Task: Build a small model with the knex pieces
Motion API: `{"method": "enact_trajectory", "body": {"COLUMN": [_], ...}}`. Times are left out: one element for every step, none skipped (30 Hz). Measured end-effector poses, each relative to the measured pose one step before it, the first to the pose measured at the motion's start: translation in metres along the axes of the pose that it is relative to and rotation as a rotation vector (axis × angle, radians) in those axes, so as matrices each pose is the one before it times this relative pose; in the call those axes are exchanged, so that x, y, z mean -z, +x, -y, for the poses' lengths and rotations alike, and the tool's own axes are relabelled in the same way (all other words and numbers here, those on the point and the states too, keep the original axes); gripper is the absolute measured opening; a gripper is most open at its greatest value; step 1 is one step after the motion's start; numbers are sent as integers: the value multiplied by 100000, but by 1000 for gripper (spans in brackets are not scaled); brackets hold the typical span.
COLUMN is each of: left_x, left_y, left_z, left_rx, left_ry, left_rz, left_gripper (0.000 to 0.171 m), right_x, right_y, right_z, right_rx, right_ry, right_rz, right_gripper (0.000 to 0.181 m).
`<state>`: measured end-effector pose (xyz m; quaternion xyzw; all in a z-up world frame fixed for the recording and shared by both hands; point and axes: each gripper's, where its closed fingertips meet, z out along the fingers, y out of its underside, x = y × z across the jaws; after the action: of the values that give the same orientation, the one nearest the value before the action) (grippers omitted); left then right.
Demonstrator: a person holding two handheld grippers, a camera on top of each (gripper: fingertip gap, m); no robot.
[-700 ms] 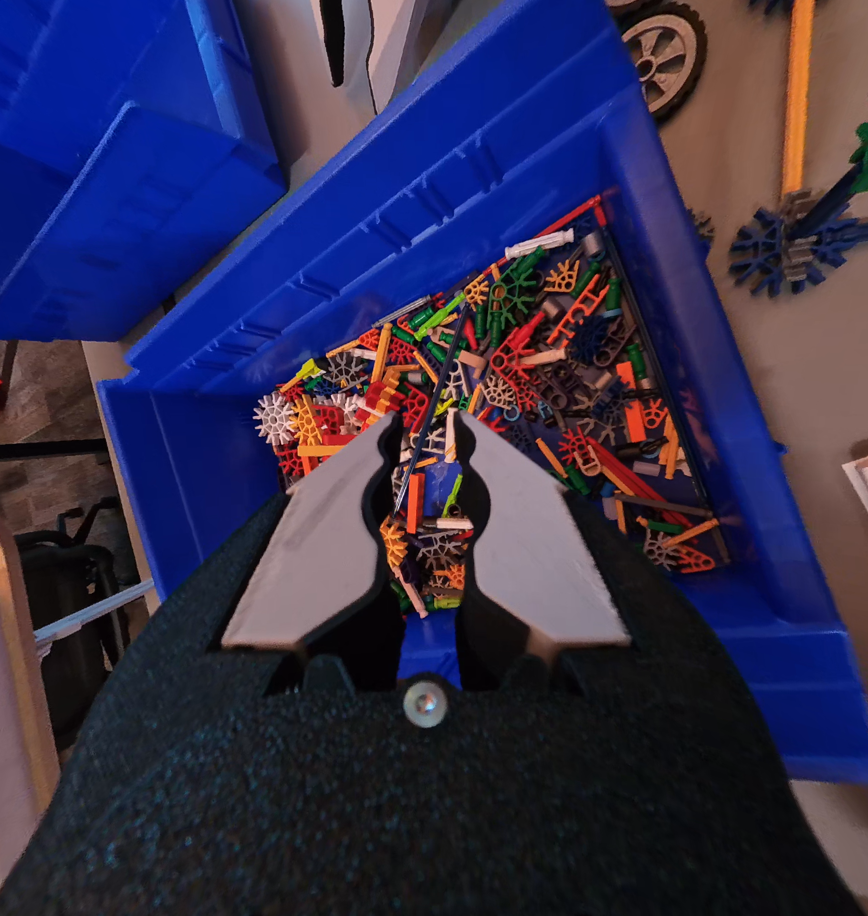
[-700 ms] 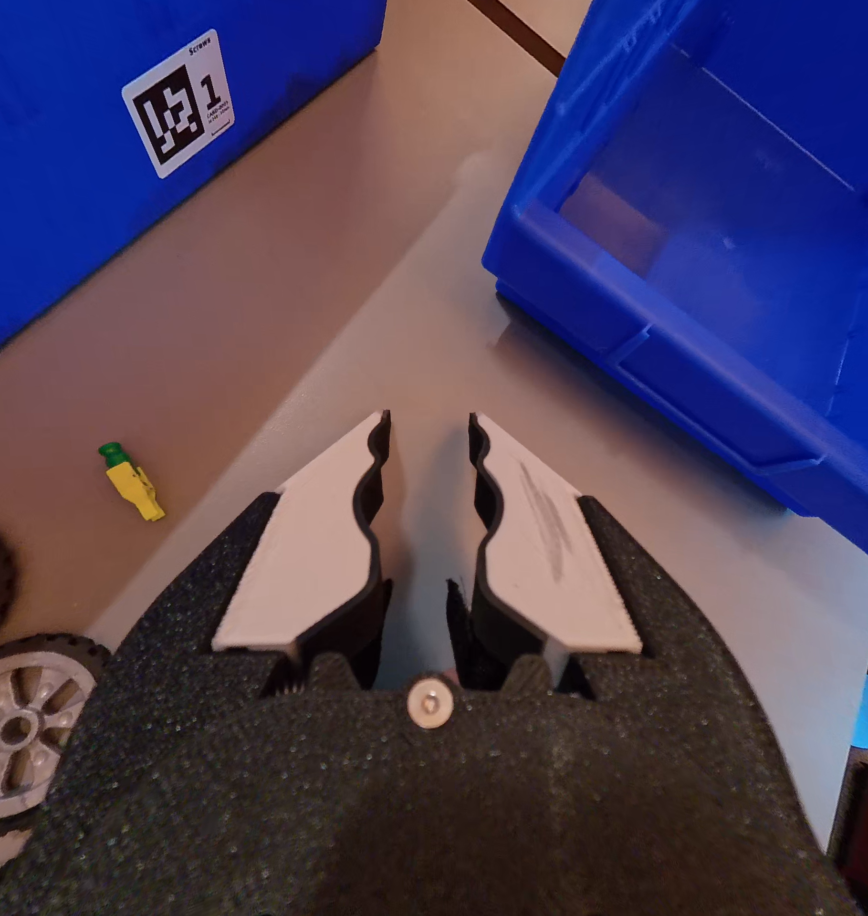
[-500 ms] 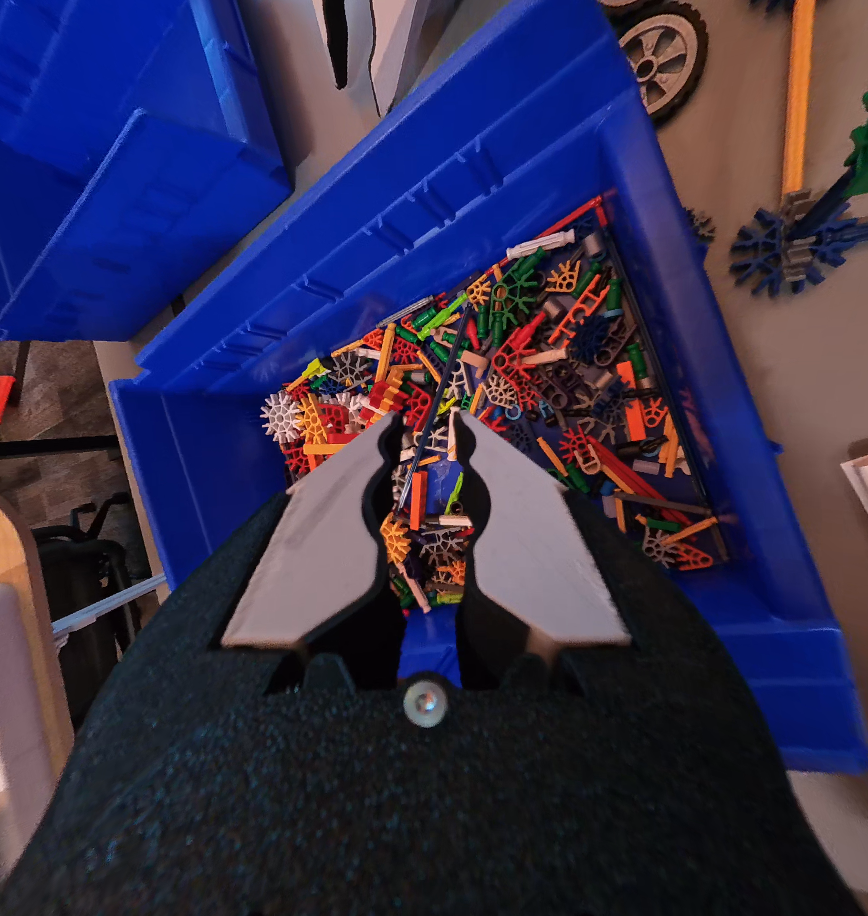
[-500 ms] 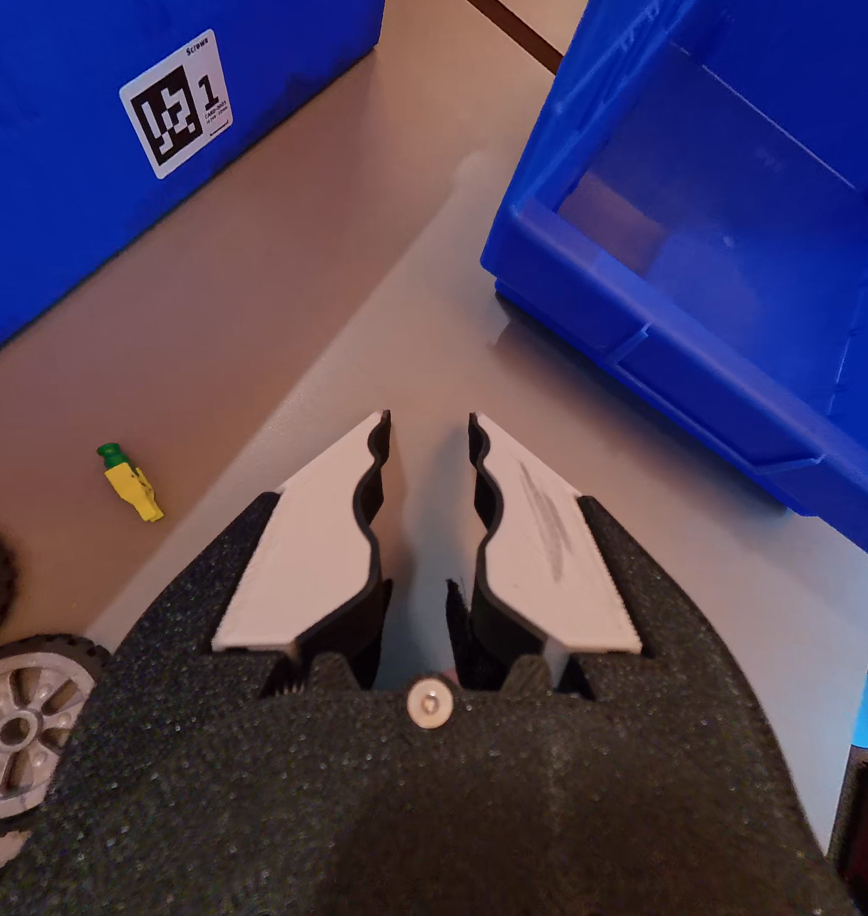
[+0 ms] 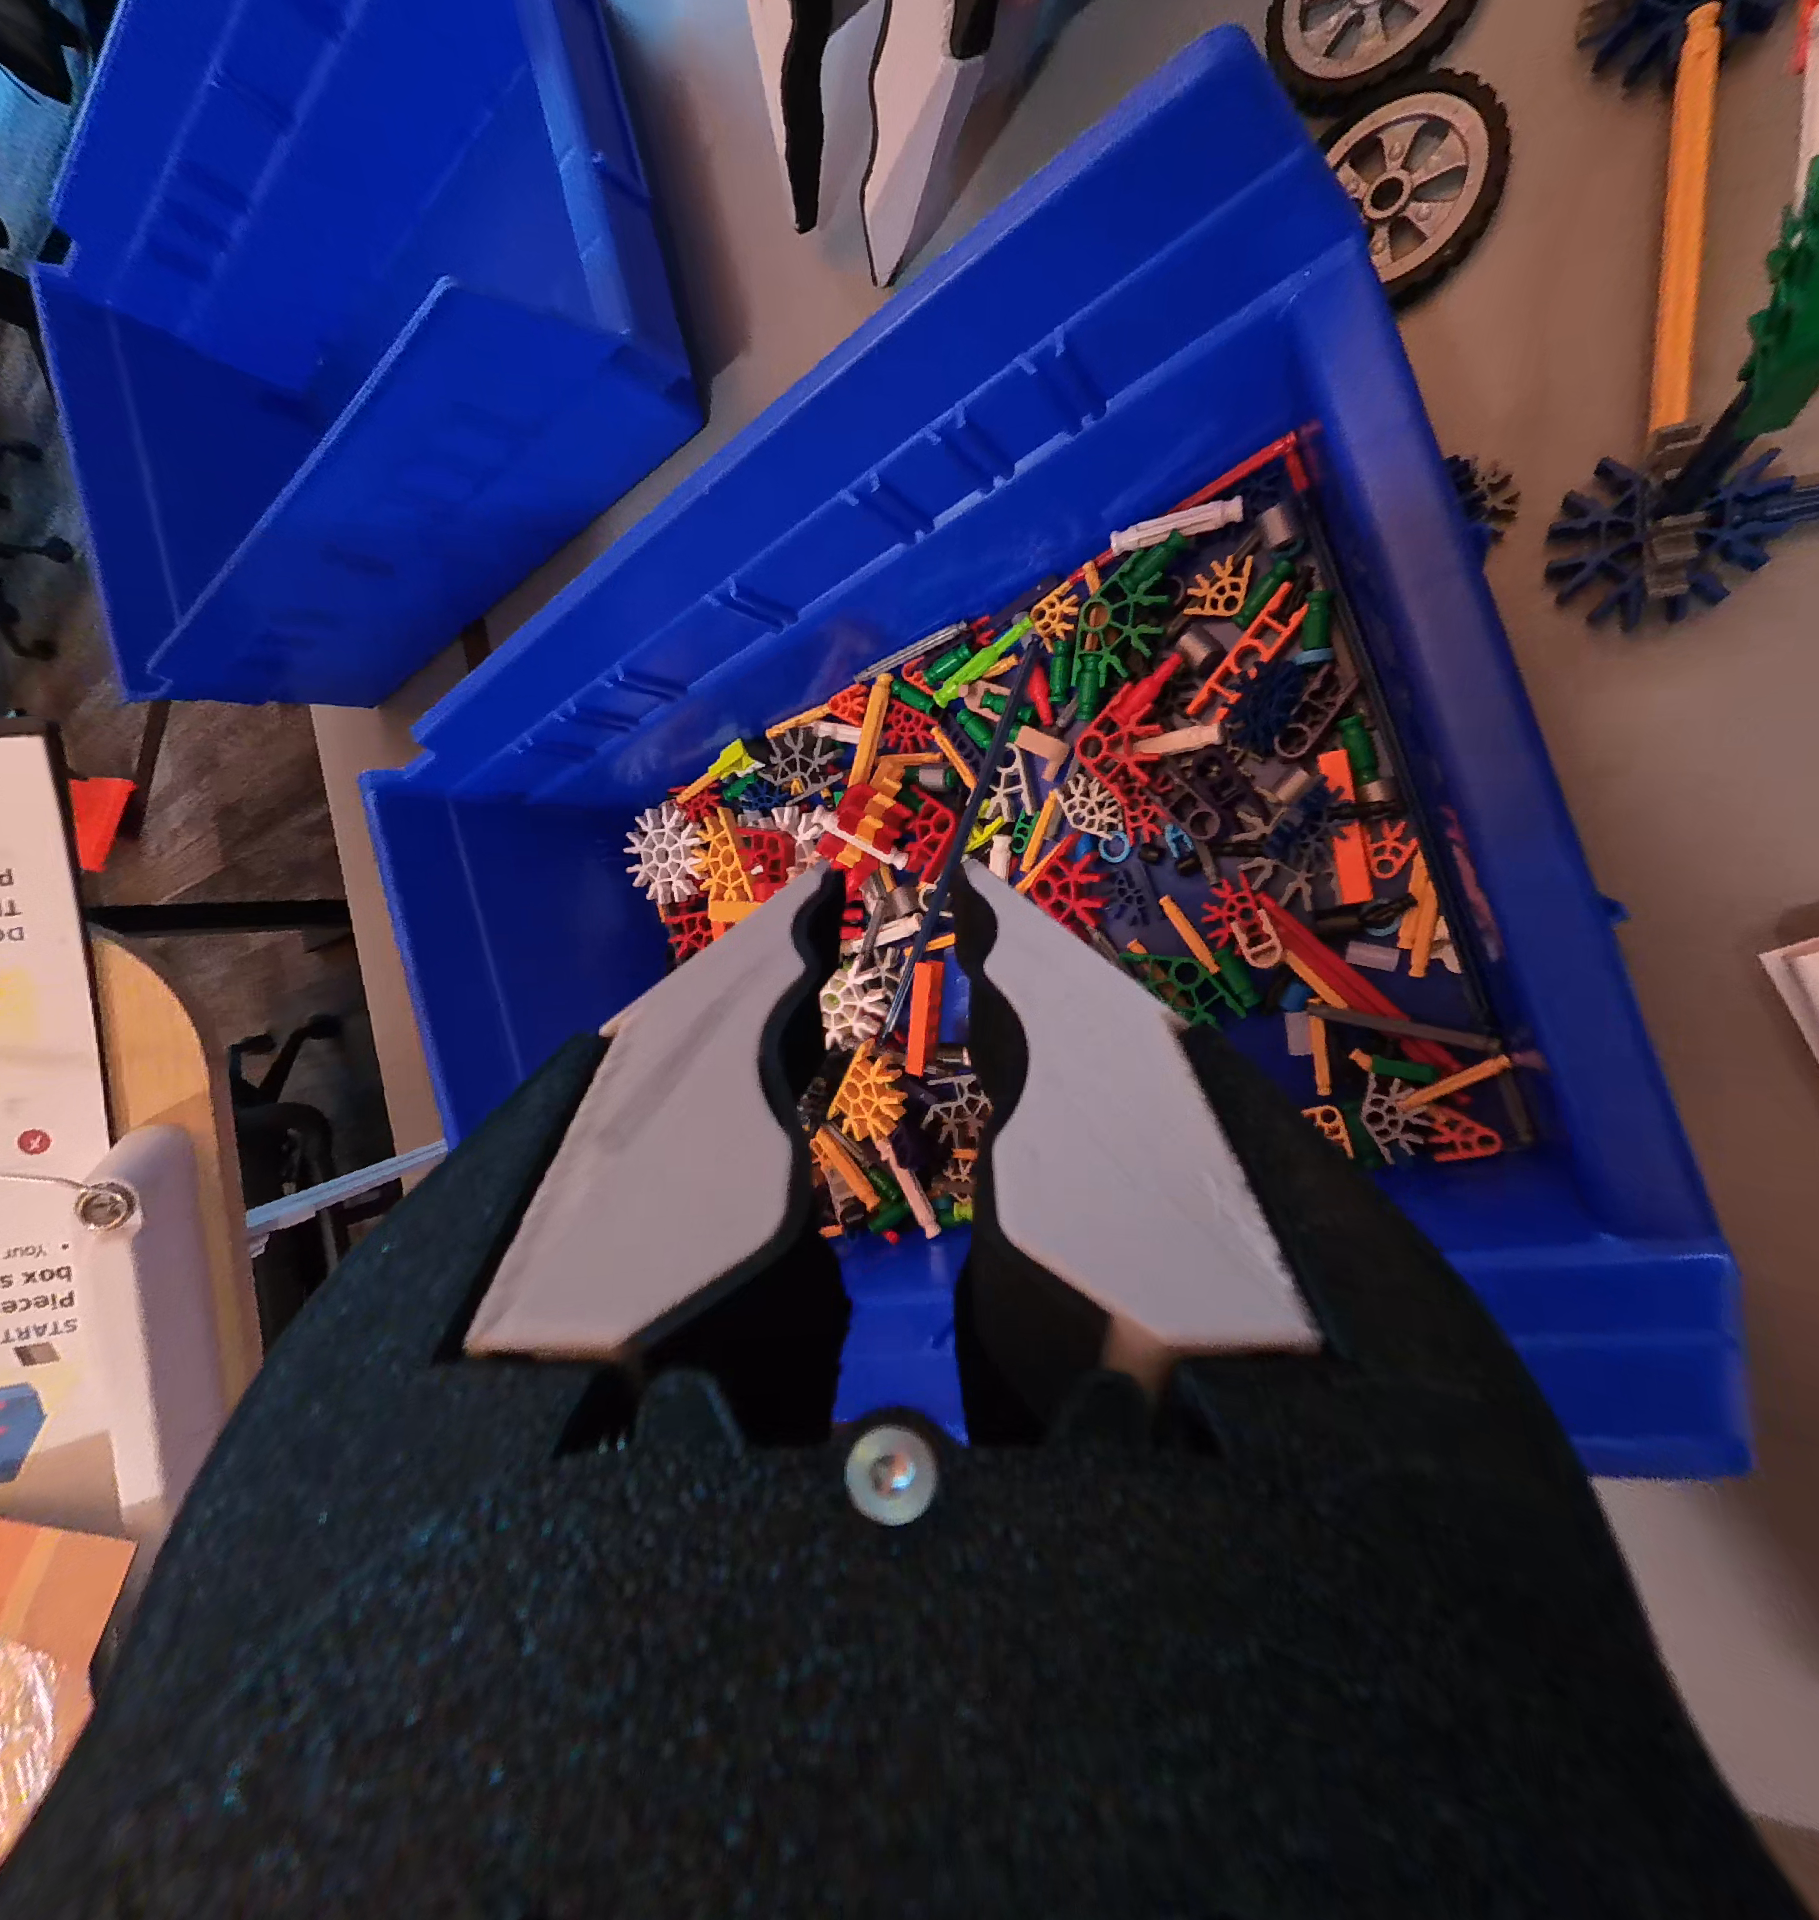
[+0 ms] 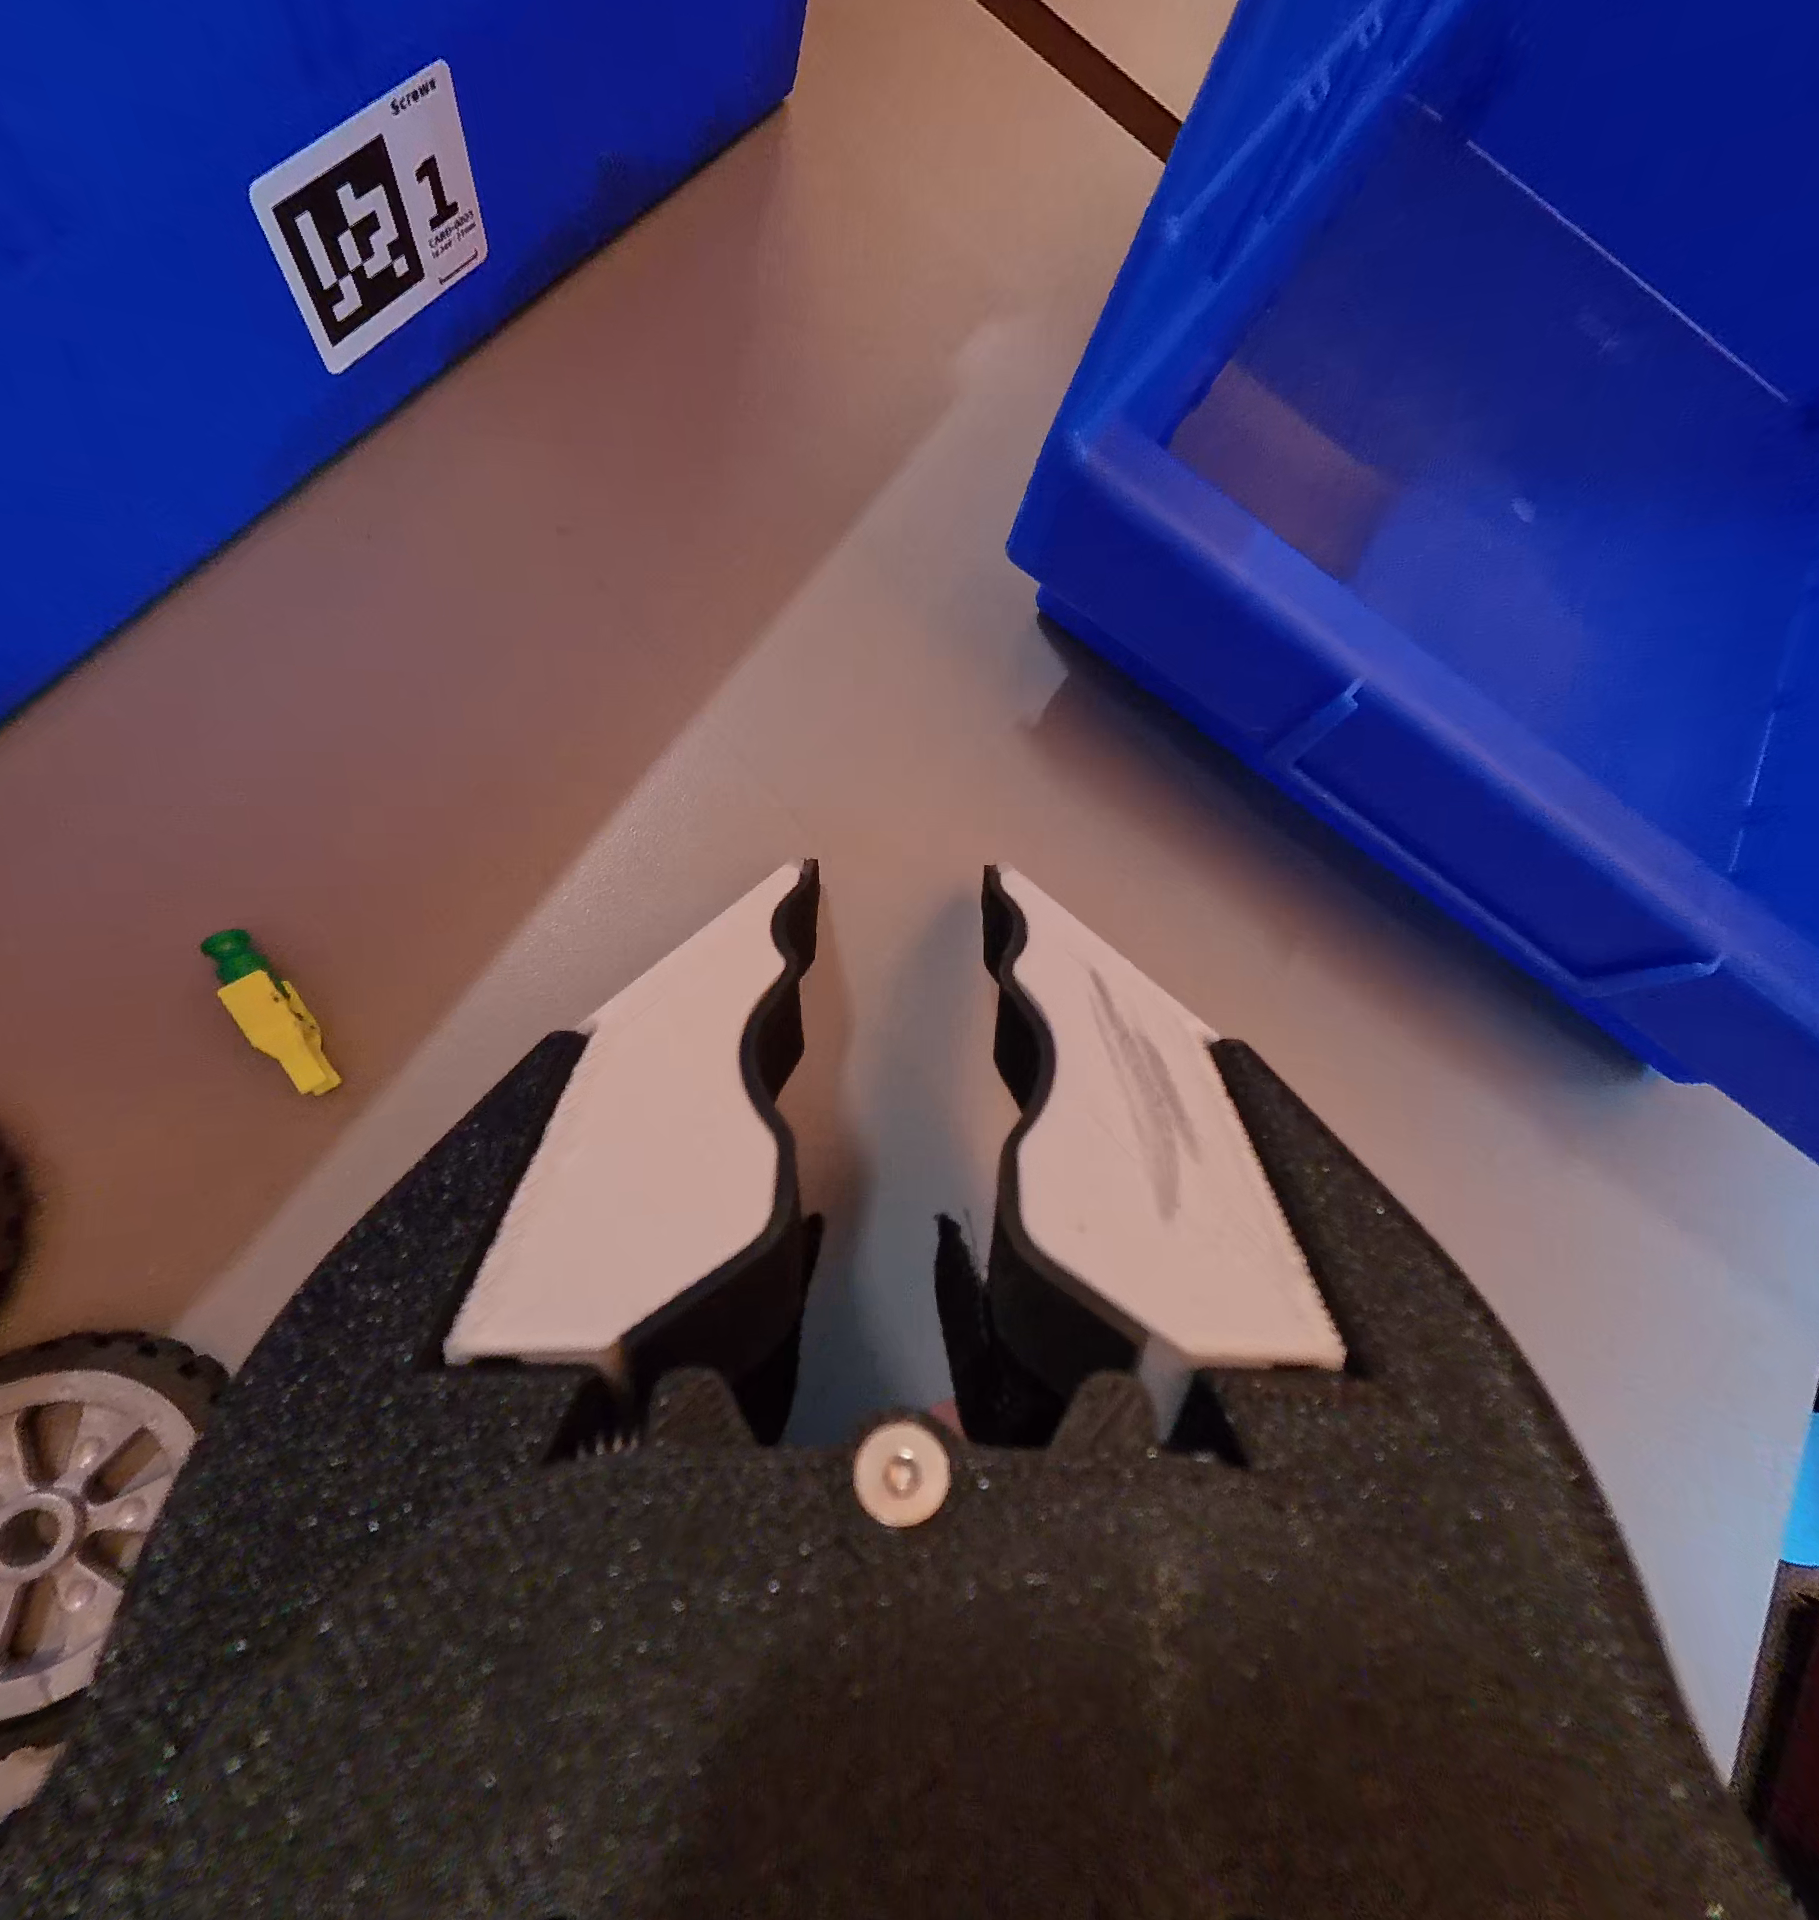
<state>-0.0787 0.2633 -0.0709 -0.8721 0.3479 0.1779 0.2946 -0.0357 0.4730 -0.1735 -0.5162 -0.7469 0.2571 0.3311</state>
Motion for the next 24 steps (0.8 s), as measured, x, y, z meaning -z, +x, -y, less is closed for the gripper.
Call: {"method": "enact_trajectory", "body": {"left_x": [66, 50, 49, 53, 32, 22, 17, 26, 30, 28, 13, -4, -11, -1, 0, -15, -3, -12, -12, -11, 1, -5, -6, -2], "left_y": [-36, -23, -20, -21, -12, -19, -10, -3, -18, -18, 2, 5, 0, 2, 12, 9, 8, -1, -7, -5, -7, 7, 4, 16], "left_z": [-9, 4, 9, 9, 6, -16, -29, 0, 2, 16, 18, -11, -13, 11, 9, 14, 5, -11, -30, -23, -11, 9, 14, 3], "left_rx": [-21, -8, 61, 24, 36, 59, -3, 0, 30, 3, 13, -1, -95, -56, 6, -48, 6, 35, -26, -39, 4, 23, 3, -77], "left_ry": [-37, 87, 100, 143, 133, -30, -74, 24, 67, 111, 117, -50, -131, 26, 15, 36, 39, -38, -151, -150, -27, 65, 6, -51], "left_rz": [205, 153, 48, 72, 49, 29, 91, 17, 53, 87, -49, 1, 40, 7, -33, -37, -53, -24, 28, 56, 0, -38, -11, -20], "left_gripper": [19, 19, 19, 19, 19, 19, 19, 19, 19, 19, 19, 19, 19, 19, 19, 19, 19, 19, 19, 19, 19, 19, 19, 19], "right_x": [0, 7, 0, 1, -6, 14, -7, 8, 1, -2, 6, 1, 0, 0, -6, 8, -1, -1, 1, 1, 0, 7, 1, -1], "right_y": [0, -1, 3, 4, 7, 3, -6, 2, 3, -1, -5, 0, 4, -3, 0, -2, 1, -2, 2, -3, 3, -9, 6, -5], "right_z": [0, -2, 1, -8, -1, 2, -3, 3, -4, 9, 1, -1, 1, 0, 0, -6, 4, 4, -4, -5, 1, -2, -4, 4], "right_rx": [0, 63, 21, -90, -96, 18, 43, -54, -37, 105, 94, -10, 24, -15, -74, 2, 57, 44, -44, -72, 23, 19, -22, 30], "right_ry": [1, 5, 5, -7, -5, 6, 7, -9, -8, 15, 4, -8, 5, -1, -18, -3, 8, 6, -4, -8, 4, 6, -4, 3], "right_rz": [-2, -44, -10, 61, 57, -11, -21, 40, 24, -75, -70, -4, -14, 11, 51, -2, -45, -28, 33, 50, -12, -10, 13, -17], "right_gripper": [31, 31, 31, 31, 31, 31, 31, 31, 31, 31, 31, 31, 31, 31, 31, 31, 31, 31, 31, 31, 31, 31, 31, 31]}}
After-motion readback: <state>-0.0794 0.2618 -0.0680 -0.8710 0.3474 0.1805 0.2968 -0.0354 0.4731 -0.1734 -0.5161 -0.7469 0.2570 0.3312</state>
